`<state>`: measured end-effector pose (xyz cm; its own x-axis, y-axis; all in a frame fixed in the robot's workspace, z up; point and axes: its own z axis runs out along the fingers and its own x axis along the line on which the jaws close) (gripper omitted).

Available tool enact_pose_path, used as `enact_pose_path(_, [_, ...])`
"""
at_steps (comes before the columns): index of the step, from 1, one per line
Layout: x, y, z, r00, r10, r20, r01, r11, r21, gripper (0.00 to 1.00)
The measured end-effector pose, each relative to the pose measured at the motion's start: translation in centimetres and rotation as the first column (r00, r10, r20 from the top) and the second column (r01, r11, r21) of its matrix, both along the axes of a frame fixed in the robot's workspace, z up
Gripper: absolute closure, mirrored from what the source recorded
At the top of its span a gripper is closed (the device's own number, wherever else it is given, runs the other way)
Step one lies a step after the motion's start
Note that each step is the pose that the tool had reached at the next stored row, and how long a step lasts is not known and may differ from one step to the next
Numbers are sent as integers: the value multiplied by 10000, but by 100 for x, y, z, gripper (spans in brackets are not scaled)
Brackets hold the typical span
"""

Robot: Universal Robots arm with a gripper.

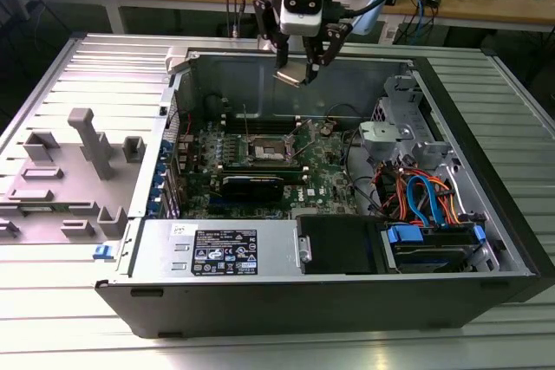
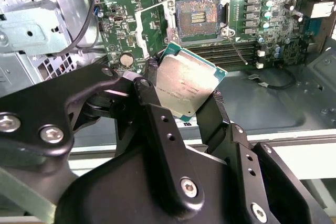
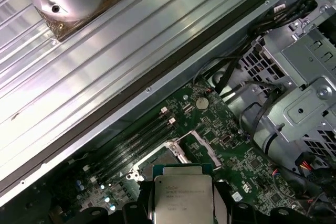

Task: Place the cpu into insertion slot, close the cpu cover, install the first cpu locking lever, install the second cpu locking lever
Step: 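Place the cpu into insertion slot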

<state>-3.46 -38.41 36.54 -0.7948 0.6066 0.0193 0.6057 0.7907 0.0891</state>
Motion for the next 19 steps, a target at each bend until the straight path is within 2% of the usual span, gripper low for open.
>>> enact_pose_path(3, [0,0,-7,9989,-474,1,474,9989,1,46])
enact_pose_path(6, [0,0,-9,9970,-770,0,770,9970,1,46])
enact_pose_path(19, [0,0,-9,9969,-781,0,781,9969,1,46])
